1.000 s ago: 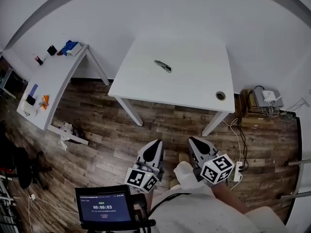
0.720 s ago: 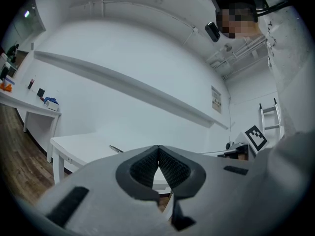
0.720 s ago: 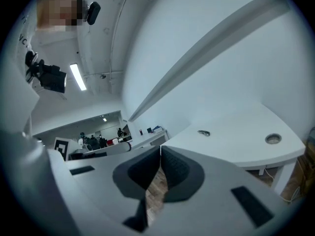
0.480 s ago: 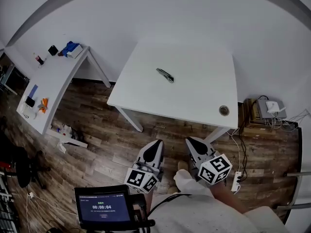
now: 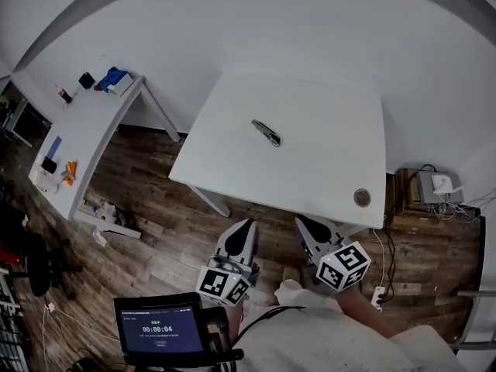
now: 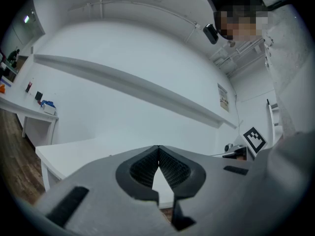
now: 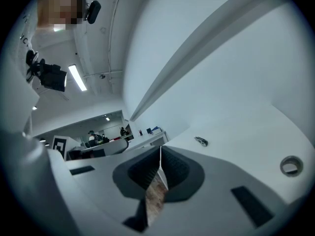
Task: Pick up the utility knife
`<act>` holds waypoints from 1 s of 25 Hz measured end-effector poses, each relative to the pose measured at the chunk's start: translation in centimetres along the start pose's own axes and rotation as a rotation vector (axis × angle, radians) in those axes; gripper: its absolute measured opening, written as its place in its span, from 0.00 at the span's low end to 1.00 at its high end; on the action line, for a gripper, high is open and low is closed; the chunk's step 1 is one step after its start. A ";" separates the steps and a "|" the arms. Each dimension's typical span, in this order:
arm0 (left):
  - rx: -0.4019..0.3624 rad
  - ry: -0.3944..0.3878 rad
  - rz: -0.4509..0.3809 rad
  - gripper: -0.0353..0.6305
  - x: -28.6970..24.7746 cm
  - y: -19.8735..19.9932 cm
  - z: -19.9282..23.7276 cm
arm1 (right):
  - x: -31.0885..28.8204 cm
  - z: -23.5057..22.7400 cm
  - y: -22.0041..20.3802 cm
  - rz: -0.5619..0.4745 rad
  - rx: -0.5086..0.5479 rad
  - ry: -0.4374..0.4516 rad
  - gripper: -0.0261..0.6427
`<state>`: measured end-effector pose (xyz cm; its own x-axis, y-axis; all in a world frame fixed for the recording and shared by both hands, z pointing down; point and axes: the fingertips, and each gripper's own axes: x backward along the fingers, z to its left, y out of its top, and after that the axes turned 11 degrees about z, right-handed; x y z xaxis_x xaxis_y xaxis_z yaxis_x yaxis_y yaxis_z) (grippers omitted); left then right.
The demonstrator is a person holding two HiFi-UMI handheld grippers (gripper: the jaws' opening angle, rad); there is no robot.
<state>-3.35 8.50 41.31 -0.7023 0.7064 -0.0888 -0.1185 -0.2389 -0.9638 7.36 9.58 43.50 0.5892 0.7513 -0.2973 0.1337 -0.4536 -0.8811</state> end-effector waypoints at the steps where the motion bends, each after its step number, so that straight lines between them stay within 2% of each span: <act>1: -0.010 0.009 -0.011 0.06 -0.3 0.4 0.2 | -0.3 -0.3 0.4 0.002 0.006 0.007 0.05; 8: -0.013 0.066 -0.035 0.06 -2.7 1.4 1.4 | -2.0 -2.6 1.8 0.022 0.019 0.050 0.05; 15: -0.013 0.147 -0.046 0.06 -2.1 1.7 2.5 | -3.0 -3.1 1.1 0.051 0.006 0.092 0.05; 25: -0.008 0.134 -0.009 0.06 -3.9 1.1 3.2 | -4.3 -5.0 1.9 0.052 -0.012 0.086 0.05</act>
<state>-2.99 3.34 41.37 -0.6010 0.7913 -0.1124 -0.1185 -0.2273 -0.9666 9.02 3.07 44.95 0.6617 0.6828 -0.3096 0.1103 -0.4971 -0.8607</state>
